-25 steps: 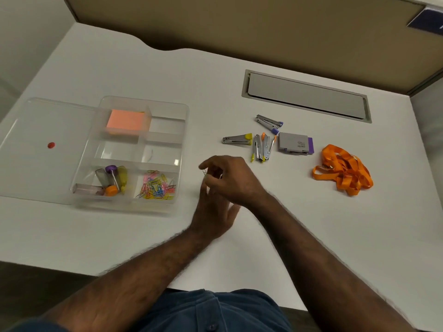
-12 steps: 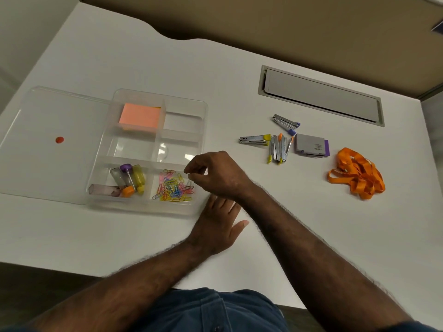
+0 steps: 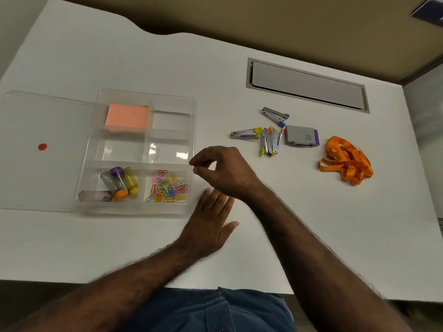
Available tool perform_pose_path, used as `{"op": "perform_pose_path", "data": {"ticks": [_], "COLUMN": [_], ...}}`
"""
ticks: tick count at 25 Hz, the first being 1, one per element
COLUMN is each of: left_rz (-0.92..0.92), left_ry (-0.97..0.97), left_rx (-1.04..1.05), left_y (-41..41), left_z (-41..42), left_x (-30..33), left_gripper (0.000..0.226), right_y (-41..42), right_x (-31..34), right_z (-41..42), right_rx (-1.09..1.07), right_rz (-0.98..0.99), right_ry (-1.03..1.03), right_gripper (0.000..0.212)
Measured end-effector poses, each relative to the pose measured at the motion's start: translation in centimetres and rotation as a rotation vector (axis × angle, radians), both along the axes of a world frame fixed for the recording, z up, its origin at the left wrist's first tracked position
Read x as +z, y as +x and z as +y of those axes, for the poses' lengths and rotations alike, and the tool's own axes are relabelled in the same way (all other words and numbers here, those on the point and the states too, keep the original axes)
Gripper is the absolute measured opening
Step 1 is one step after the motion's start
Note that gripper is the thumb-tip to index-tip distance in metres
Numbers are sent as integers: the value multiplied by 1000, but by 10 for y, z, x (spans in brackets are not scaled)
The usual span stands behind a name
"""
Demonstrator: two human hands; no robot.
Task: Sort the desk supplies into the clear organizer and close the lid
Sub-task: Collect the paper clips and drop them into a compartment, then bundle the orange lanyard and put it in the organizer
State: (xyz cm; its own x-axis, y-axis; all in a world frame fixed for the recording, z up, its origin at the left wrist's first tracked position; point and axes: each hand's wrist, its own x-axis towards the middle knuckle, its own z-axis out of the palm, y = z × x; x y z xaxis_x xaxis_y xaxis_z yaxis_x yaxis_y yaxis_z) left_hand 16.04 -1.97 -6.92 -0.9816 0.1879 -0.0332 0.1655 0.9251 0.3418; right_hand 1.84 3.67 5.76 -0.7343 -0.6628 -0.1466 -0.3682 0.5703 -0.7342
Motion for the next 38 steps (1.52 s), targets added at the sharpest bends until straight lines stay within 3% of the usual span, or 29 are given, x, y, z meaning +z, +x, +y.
{"op": "perform_pose_path", "data": {"ticks": [8, 15, 20, 23, 25, 28, 31, 34, 38], "left_rz": [-26, 43, -16, -32, -57, -107, -98, -88, -25], "left_ry": [64, 134, 95, 80, 64, -8, -1, 168, 378], "left_rx": [38, -59, -148, -157, -178, -151, -125, -92, -5], "left_y": [-21, -102, -185, -228, -249, -272, -286, -290, -290], "left_z": [38, 128, 202, 240, 256, 271, 276, 270, 260], "left_x": [11, 33, 43, 46, 46, 45, 46, 50, 73], "left_gripper": [70, 63, 64, 66, 75, 80, 67, 40, 23], "right_y": [-22, -61, -100, -122, -130, -135, -136, -142, -145], "right_x": [-4, -17, -37, -51, -60, -72, -76, -71, -44], "right_z": [143, 290, 366, 394, 403, 405, 405, 403, 399], "right_rx": [-430, -750, -777, -719, -656, -565, -562, -595, -693], "right_rz": [-6, 100, 162, 86, 32, 111, 209, 161, 70], "right_ry": [-87, -46, 151, 294, 323, 431, 424, 322, 164], "right_gripper": [30, 44, 71, 98, 104, 85, 58, 30, 29]}}
